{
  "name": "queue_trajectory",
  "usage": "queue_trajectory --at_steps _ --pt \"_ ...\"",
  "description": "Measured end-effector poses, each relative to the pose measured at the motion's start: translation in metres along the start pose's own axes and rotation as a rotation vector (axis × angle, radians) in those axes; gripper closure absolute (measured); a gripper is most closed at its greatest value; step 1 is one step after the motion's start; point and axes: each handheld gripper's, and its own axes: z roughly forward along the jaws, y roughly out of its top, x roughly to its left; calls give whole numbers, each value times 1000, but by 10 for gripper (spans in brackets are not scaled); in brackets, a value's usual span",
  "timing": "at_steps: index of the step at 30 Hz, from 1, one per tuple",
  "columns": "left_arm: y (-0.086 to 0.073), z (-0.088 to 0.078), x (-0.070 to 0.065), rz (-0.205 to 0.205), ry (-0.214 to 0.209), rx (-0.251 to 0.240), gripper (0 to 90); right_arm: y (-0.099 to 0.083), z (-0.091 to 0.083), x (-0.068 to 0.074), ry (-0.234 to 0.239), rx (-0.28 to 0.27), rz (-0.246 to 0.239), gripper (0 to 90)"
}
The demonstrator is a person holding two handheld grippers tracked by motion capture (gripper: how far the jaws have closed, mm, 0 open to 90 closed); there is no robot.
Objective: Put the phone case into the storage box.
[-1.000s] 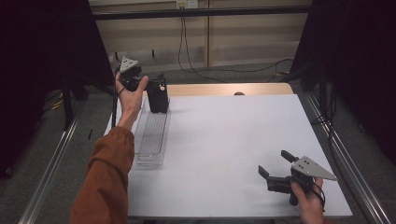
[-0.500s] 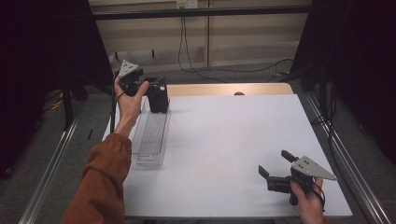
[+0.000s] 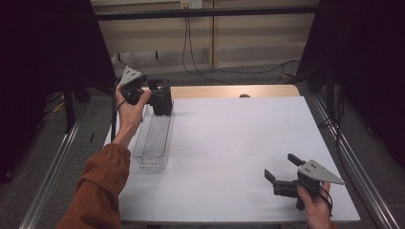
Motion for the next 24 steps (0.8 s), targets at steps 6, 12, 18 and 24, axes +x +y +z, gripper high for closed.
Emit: queue_trajectory --at_steps 6,12,18,24 --pt "-4 -8 -6 9 -4 1 36 -1 1 -1 3 3 6 0" --pt "-10 -12 -16 19 -19 2 38 -1 3 -1 4 10 3 0" --pt "-25 -15 -17 -9 -43 6 37 -1 3 -1 1 8 6 0" --pt "-38 -24 -25 -9 -74 20 28 0 1 -1 -2 -1 6 0"
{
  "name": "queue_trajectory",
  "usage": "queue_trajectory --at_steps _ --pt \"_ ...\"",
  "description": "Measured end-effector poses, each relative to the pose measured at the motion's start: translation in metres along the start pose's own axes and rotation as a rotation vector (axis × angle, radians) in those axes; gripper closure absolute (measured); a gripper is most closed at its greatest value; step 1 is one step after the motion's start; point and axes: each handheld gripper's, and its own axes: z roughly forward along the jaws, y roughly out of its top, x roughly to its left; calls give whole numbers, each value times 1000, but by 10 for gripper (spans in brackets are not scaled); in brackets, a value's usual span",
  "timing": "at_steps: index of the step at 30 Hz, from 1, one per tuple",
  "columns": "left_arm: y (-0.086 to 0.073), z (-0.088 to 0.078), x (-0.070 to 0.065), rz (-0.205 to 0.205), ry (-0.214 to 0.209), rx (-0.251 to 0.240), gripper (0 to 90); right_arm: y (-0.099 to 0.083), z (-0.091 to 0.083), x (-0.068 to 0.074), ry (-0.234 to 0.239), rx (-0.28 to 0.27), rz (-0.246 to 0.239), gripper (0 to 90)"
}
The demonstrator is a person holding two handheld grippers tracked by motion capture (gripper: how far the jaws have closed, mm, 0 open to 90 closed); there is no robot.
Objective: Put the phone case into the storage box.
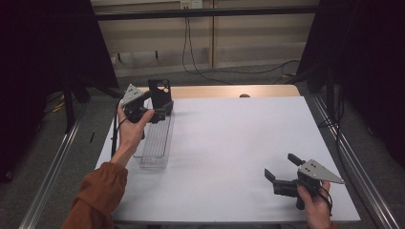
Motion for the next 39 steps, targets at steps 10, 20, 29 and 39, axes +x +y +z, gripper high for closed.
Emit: queue_trajectory --at_steps 10,20,29,39 --pt "-15 -21 -9 -5 -32 -23 27 2 0 2 7 -8 -17 0" --pt "-21 -46 -11 1 8 -34 26 2 -1 1 4 -10 -18 0" --pt "-29 -66 -20 1 -21 -49 26 2 -2 1 0 -13 -14 0" --pt "-45 -81 -24 -2 -21 -42 26 2 -2 0 -2 -9 -16 0"
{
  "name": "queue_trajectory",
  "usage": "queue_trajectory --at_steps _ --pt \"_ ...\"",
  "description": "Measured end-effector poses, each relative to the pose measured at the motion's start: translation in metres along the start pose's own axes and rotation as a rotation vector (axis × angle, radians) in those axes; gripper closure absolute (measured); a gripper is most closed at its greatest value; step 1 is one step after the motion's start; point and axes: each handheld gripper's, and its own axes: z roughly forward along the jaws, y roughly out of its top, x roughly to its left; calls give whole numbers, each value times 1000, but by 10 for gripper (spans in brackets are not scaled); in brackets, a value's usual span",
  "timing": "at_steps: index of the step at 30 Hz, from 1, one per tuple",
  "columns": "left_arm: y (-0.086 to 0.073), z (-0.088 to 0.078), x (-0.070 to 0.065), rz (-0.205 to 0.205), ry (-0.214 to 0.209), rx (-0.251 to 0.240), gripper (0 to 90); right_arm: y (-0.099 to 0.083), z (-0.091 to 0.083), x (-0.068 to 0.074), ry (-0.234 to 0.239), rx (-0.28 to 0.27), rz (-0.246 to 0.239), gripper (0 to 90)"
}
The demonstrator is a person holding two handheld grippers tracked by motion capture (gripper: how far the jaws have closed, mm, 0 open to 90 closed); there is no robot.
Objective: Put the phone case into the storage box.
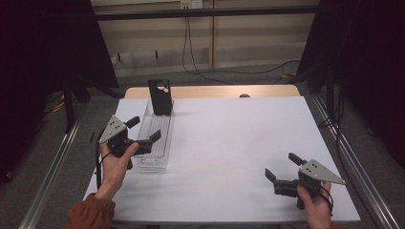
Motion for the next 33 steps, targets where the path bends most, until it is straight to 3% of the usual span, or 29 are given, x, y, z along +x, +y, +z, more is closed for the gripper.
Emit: queue_trajectory --at_steps 7,9,26,28,31,33 --pt "-12 -12 -1 -23 12 -3 29 0 1 0 -4 1 6 0" --pt "-15 -14 -2 -8 15 7 29 0 0 0 -2 -2 2 0" --pt "-45 -41 -11 -16 17 25 27 1 -2 -2 -12 -3 3 0" --pt "-47 -44 -11 -39 11 22 27 2 -2 -3 -17 -10 9 0" --pt "-50 -48 -13 -28 18 27 27 1 -4 -3 -21 -7 5 0" --pt "-54 -50 -14 -41 16 39 27 0 -5 -3 -22 -6 7 0"
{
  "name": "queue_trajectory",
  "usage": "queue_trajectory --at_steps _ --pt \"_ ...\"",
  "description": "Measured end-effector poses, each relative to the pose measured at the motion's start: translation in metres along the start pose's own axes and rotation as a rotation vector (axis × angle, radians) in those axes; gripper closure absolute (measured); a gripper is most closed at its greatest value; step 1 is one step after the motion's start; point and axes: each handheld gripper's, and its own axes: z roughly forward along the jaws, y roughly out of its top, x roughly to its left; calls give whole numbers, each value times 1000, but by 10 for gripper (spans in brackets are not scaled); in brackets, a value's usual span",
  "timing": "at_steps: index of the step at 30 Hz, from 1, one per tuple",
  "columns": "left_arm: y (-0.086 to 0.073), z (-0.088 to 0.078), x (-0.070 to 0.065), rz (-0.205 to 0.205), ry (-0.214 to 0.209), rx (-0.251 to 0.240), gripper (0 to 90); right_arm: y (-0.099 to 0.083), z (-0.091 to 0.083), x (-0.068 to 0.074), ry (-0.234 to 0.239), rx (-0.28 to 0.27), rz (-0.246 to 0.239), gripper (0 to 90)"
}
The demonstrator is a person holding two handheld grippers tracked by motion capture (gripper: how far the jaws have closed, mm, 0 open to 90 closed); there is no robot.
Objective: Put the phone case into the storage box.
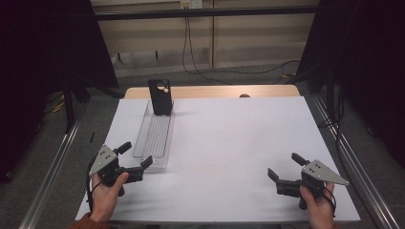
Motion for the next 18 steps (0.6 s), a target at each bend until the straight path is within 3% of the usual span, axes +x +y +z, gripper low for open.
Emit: queue_trajectory --at_steps 6,11,13,16,18 --pt "-7 -7 -4 -5 5 -3 27 -2 -3 0 -3 6 2 0" --pt "-15 -15 -4 -15 51 -12 27 -3 -6 1 -4 7 7 0" --pt "-18 -18 -5 -13 51 -13 27 -4 -8 0 -5 10 9 0" --pt "-21 -21 -7 -8 47 1 27 -5 -11 -2 -11 7 16 0" --pt "-22 -24 -11 24 55 1 27 -6 -11 -1 -9 10 15 0"
